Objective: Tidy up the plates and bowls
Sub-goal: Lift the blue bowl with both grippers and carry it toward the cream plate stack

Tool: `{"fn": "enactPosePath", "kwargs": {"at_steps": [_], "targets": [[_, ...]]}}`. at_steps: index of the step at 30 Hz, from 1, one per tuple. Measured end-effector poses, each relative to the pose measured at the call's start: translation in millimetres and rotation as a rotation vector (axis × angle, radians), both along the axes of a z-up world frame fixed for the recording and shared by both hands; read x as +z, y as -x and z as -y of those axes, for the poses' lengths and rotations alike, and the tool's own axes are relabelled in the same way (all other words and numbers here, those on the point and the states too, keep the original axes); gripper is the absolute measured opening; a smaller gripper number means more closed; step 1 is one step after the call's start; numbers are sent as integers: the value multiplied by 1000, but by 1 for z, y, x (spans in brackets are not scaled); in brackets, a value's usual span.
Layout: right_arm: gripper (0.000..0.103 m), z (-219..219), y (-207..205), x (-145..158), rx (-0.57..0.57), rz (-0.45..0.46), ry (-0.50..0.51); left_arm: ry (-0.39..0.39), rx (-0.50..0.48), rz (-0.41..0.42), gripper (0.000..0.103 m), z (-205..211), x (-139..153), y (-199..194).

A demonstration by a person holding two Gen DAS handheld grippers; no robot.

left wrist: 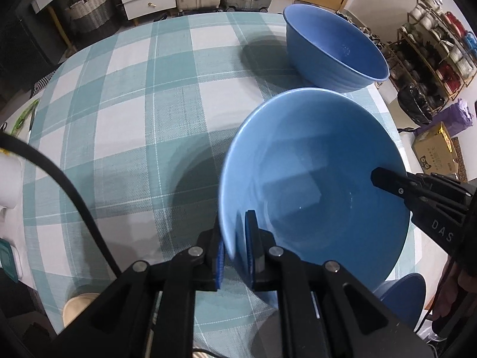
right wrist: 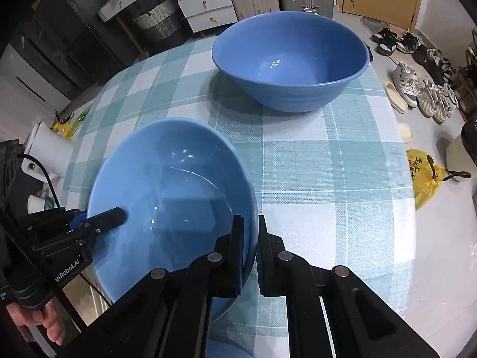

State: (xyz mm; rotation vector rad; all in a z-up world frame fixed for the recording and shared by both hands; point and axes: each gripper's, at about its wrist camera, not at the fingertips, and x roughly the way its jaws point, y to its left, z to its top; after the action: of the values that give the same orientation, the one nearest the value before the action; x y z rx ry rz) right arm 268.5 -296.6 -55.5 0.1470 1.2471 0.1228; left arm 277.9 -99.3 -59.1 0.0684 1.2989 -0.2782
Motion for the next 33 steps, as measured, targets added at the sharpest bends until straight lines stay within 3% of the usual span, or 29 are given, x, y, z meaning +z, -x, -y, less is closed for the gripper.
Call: {"fn": "enactPosePath", "kwargs": {"at_steps": [18,33], "targets": [[7,-7,-6,-12,31,-31,32,-1,-24,-23,8,4,-22,-4],[7,-28,-11,-11,70,-43,13,10,2,-60,7,-15,-24,-6]]}}
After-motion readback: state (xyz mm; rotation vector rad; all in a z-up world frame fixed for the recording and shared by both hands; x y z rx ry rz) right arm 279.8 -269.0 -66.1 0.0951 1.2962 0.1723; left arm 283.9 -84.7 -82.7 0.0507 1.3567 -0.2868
